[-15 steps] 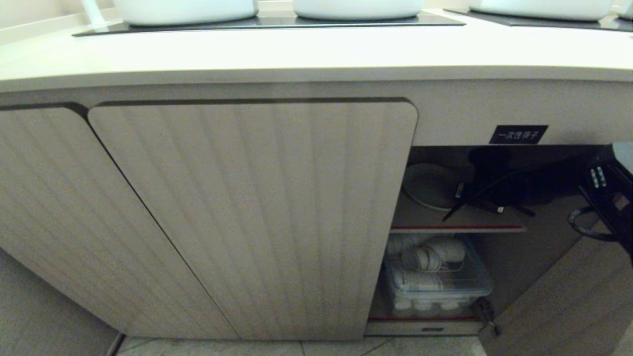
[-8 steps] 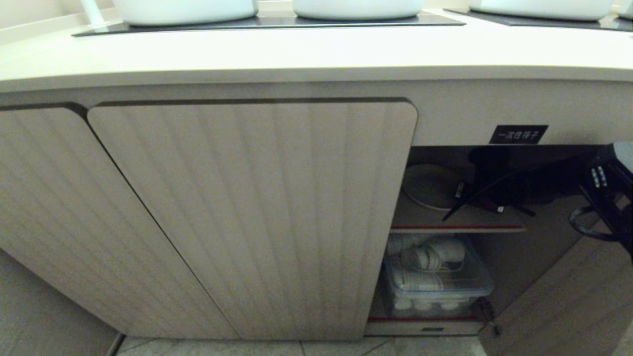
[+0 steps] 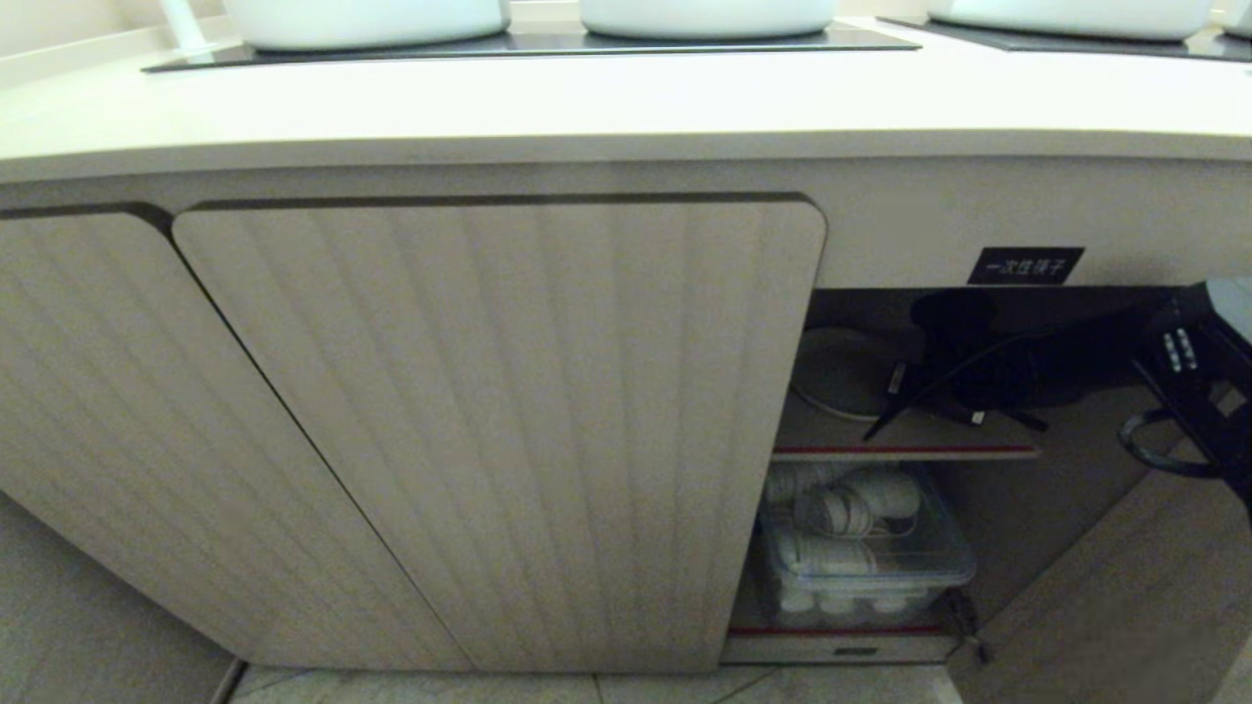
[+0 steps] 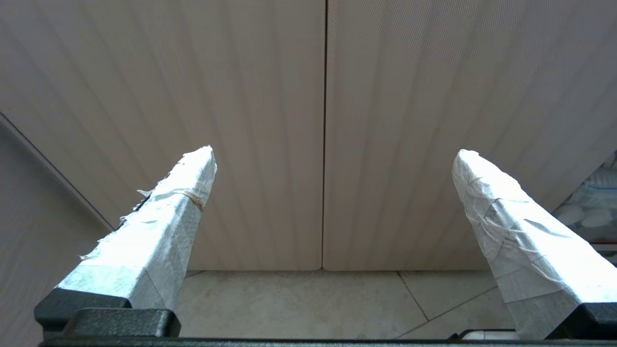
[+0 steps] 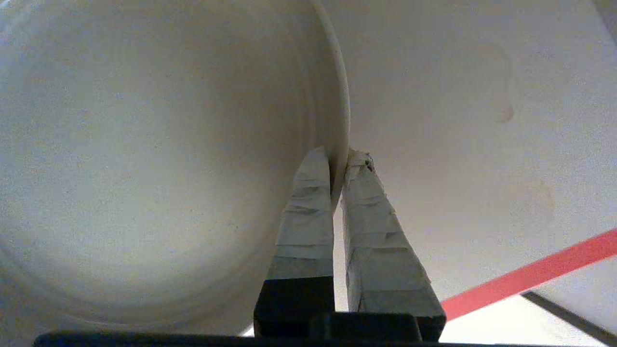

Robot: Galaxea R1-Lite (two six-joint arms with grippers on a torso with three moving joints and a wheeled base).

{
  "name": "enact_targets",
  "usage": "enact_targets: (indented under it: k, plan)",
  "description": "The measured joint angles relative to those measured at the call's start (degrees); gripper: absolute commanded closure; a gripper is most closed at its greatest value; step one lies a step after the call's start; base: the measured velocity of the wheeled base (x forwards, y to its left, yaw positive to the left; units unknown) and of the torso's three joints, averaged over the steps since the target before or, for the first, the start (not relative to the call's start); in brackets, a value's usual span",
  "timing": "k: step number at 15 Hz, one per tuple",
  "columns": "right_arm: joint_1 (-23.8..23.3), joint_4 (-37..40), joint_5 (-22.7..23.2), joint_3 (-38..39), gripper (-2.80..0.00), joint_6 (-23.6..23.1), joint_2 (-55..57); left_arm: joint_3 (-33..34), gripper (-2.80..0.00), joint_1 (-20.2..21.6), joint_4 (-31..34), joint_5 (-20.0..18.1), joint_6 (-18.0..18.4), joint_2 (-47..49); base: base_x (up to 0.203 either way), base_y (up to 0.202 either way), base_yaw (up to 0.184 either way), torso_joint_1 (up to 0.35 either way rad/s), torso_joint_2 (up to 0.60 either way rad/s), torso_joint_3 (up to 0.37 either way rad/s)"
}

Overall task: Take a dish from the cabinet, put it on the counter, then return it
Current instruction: Take the plate from the cabinet

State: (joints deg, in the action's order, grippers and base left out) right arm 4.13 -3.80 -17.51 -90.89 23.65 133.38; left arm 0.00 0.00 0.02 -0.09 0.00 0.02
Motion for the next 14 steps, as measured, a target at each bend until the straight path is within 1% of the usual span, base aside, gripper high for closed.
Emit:
enact_targets:
  k: [3, 6, 9, 14]
  plan:
    - [0.42, -0.62, -2.77, 1.74, 0.00, 0.59, -0.66, 0.00, -2.80, 0.00, -0.02, 0.04, 0.00, 0.00, 0.000, 0.000, 0.000, 0.000, 0.00, 0.000]
    - [0.64, -2.45, -3.19, 2.89, 0.00, 1.98, -1.10, -0.02, -2.80, 0.00, 0.00, 0.00, 0.00, 0.00, 0.000, 0.000, 0.000, 0.000, 0.00, 0.000]
    - [0.83, -3.56, -3.63, 3.24, 0.00, 2.14, -1.53, -0.02, -2.80, 0.00, -0.02, 0.02, 0.00, 0.00, 0.000, 0.000, 0.000, 0.000, 0.00, 0.000]
    - [1.36, -7.19, -4.62, 6.36, 0.00, 2.48, -2.69, -0.02, -2.80, 0.00, -0.02, 0.07, 0.00, 0.00, 0.000, 0.000, 0.000, 0.000, 0.00, 0.000]
